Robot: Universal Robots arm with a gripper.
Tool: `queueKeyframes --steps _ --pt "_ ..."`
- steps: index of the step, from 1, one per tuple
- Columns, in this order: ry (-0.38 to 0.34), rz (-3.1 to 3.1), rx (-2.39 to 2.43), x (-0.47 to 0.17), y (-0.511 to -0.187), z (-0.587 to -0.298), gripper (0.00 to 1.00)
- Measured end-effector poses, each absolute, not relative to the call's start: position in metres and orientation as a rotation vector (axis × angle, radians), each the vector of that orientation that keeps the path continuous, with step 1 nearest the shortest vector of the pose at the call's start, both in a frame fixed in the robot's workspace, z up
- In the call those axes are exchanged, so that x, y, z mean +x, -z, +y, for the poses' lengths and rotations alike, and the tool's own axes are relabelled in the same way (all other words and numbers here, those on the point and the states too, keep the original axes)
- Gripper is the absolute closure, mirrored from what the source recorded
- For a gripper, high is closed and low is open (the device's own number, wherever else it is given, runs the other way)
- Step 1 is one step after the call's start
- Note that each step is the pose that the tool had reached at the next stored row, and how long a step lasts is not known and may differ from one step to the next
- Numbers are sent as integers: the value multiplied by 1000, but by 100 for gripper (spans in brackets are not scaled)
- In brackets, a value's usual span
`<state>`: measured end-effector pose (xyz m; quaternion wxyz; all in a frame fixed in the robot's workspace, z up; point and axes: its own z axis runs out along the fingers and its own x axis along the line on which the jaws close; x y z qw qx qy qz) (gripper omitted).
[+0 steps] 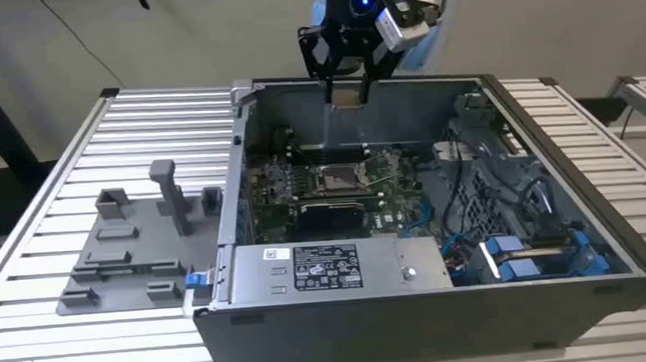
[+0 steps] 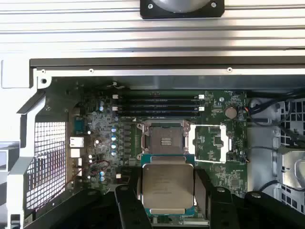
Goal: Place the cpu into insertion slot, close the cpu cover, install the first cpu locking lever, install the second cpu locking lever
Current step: 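Place the cpu into insertion slot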
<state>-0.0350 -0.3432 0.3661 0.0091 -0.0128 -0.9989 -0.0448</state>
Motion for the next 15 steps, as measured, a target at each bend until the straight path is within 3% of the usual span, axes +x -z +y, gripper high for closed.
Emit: queueKeyframes --steps 15 --pt "140 -3120 -40 -35 -366 -340 46"
